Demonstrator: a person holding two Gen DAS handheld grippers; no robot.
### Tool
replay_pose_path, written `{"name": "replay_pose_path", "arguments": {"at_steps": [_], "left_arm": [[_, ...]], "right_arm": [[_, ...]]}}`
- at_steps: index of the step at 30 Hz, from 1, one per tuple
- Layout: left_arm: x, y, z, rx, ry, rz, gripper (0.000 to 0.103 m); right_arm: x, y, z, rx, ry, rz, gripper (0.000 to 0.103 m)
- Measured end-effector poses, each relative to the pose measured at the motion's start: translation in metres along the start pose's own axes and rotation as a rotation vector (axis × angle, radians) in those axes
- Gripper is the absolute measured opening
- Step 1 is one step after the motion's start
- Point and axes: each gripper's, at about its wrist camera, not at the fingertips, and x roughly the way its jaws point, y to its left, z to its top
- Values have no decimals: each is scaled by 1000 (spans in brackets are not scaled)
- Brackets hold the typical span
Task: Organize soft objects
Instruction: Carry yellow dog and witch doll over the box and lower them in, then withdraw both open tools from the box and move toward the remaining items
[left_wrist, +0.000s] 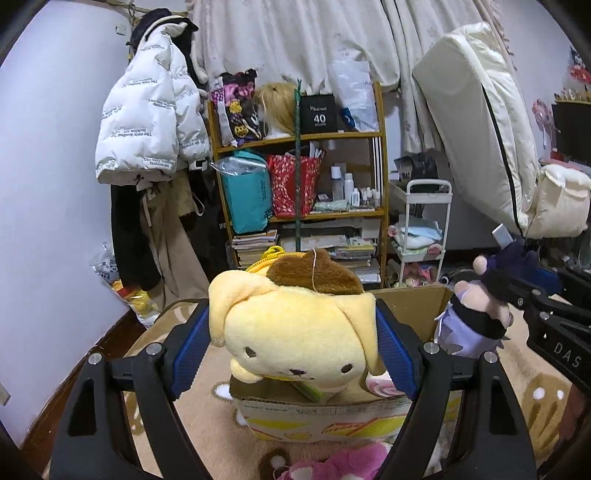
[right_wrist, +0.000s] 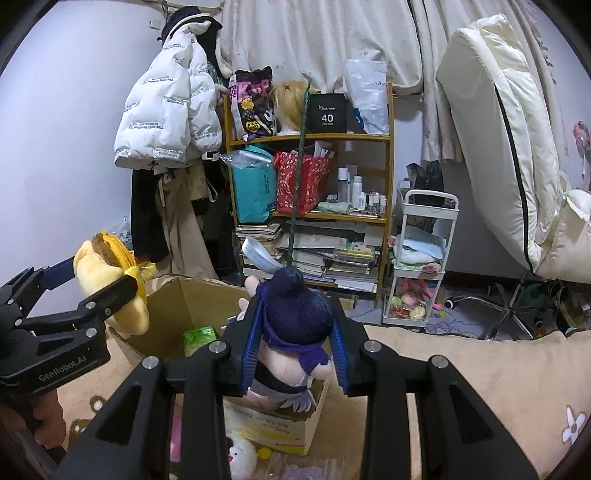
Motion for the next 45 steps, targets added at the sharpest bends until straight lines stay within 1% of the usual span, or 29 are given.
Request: {"name": "replay_pose_path", "arguments": {"at_steps": [4,7,12,18,21,25,27,28,30,31,32,36,38,45], "left_arm": [[18,-2,-5,5,38,-5,82],[31,-3,-7,17,68,-1,82],[46,0,-14,6,120,-8,83],[57,2,-21,3,159,-5,84],[60,3,-23,1,180,-2,85],[61,3,-27,9,201,6,86],[60,3,-27,11,207,8,90],[59,2,-27,16,208,8,91],[58,0,-26,26,210,7,93],[58,-1,-26,29,211,9,94],[56,-2,-26,32,209,14,96],[51,0,-25,19,212,14,97],[47,3,-25,5,218,20,97],[26,12,-24,-12,222,44,97]], "right_arm": [[3,-2,-3,6,-34,7,36],[5,0,-5,-11,-33,26,36],[15,5,-12,-36,-3,38,36],[28,5,-22,-51,42,36,36],[34,3,-26,-38,78,52,37],[35,-1,-26,-14,96,60,37],[34,-3,-26,-6,101,62,38],[33,-4,-25,0,103,63,39],[30,-5,-25,14,102,72,46],[28,-6,-24,20,96,74,51],[27,-6,-23,22,91,74,54],[18,-5,-20,27,77,62,58],[13,-7,-18,35,69,62,67],[-5,-5,-16,38,66,66,83]]}}
